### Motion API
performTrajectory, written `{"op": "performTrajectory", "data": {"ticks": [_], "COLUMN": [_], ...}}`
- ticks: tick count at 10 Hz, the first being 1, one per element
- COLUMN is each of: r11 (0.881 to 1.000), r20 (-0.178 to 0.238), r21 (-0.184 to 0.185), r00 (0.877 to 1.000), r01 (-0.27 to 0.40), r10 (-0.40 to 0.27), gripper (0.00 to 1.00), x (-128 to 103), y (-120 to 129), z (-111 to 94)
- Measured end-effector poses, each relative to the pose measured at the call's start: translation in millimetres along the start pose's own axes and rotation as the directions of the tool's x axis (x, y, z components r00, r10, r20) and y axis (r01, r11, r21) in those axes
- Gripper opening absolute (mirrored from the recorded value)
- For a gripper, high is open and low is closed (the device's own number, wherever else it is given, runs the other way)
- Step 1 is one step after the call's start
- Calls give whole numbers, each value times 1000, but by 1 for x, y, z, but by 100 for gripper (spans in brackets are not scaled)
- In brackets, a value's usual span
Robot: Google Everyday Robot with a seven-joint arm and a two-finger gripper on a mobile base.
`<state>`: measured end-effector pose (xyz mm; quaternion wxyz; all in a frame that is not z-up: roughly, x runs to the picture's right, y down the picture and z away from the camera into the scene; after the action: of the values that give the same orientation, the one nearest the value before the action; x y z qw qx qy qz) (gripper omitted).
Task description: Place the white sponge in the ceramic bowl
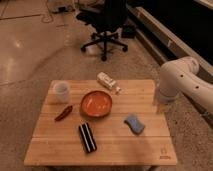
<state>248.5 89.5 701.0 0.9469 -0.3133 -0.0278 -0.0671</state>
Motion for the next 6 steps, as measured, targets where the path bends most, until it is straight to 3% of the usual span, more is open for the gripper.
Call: {"op": "performTrajectory", "data": {"ticks": [1,3,4,6], "r11": [1000,1000,999,998], "r20": [-1,3,26,41], "r21": [2,7,-29,-44], "r00": [1000,1000,999,998], "r01": [4,0,44,50], "r10": [-4,0,-43,-48], "gripper": [44,44,44,44], "x": [-13,-14,-4,1], "y": [0,-1,-1,2], "z": [-3,-6,-3,-2]}}
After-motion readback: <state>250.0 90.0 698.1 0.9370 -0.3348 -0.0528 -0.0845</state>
